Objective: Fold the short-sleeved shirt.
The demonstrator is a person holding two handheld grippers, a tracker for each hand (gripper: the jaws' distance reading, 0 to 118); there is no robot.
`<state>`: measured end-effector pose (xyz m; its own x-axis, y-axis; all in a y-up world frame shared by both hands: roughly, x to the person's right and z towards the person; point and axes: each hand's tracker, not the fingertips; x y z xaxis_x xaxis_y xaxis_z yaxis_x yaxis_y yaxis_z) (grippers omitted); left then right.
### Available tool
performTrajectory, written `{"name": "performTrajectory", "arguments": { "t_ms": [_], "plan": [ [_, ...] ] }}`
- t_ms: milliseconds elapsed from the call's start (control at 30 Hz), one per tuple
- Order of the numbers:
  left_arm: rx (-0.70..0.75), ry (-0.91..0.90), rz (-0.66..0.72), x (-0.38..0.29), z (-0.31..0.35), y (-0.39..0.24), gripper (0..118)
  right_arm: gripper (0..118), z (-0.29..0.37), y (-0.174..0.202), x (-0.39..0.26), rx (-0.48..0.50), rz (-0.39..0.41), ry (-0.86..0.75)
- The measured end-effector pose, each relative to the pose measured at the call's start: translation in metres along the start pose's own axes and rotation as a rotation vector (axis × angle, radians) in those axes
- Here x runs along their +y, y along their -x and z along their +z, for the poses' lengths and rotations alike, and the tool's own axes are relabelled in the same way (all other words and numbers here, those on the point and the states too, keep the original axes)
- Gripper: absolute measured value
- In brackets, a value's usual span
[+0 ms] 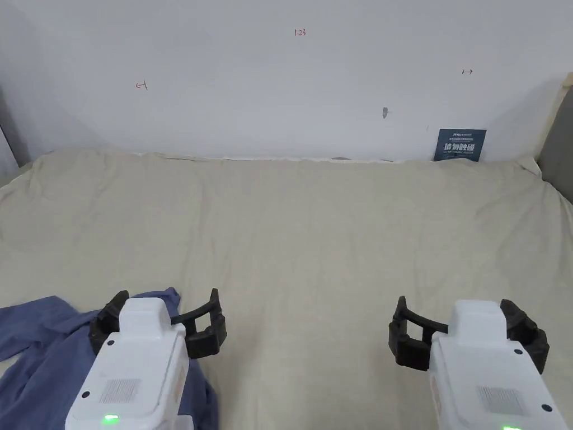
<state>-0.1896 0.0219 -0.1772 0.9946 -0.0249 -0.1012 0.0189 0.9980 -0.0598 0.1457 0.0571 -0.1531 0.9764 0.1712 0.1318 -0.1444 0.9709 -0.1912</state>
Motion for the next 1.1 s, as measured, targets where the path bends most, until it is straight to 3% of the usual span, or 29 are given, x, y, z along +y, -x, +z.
{"name": "performTrajectory", "arguments": {
  "t_ms": [100,167,200,267,300,367,400,433,467,533,600,667,733,1100],
  "plan": [
    [-0.073,0.07,0.491,0.008,-0.01,0.023,118,118,0.008,0.024,0.013,-0.142,0.315,-0.106],
    [-0.212,0.094,0.996,0.0,-0.016,0.048,118,118,0.012,0.043,0.013,-0.242,0.58,-0.216],
    [-0.254,0.087,1.181,-0.006,-0.018,0.055,118,118,0.015,0.051,0.01,-0.29,0.701,-0.286],
    [-0.295,0.072,1.425,-0.018,-0.018,0.062,118,118,0.016,0.062,0.0,-0.371,0.887,-0.387],
    [-0.316,0.071,1.518,-0.02,-0.019,0.064,118,118,0.016,0.064,-0.002,-0.388,0.931,-0.407],
    [-0.332,0.128,1.411,-0.016,-0.021,0.067,118,118,0.014,0.06,-0.005,-0.371,0.871,-0.385],
    [-0.345,0.144,1.42,0.006,-0.007,0.045,118,118,0.015,0.055,0.0,-0.333,0.769,-0.343],
    [-0.24,0.104,1.095,0.016,-0.003,0.042,118,118,0.015,0.049,0.006,-0.286,0.654,-0.288],
    [-0.202,0.095,0.942,0.025,0.002,0.033,118,118,0.014,0.039,0.012,-0.227,0.528,-0.235],
    [-0.127,0.029,0.48,0.024,-0.003,0.025,118,118,0.015,0.019,0.019,-0.089,0.249,-0.149],
    [-0.056,-0.005,0.173,0.026,0.0,0.004,118,118,0.015,0.003,0.027,-0.003,0.027,-0.084],
    [-0.017,-0.038,-0.061,0.019,-0.001,-0.014,118,118,0.014,-0.007,0.023,0.042,-0.114,-0.053],
    [0.005,-0.073,-0.161,0.013,0.0,-0.023,118,118,0.014,-0.011,0.022,0.054,-0.149,-0.054],
    [-0.004,-0.057,-0.103,0.01,0.001,-0.019,118,118,0.014,-0.006,0.024,0.034,-0.076,-0.053]
  ]
}}
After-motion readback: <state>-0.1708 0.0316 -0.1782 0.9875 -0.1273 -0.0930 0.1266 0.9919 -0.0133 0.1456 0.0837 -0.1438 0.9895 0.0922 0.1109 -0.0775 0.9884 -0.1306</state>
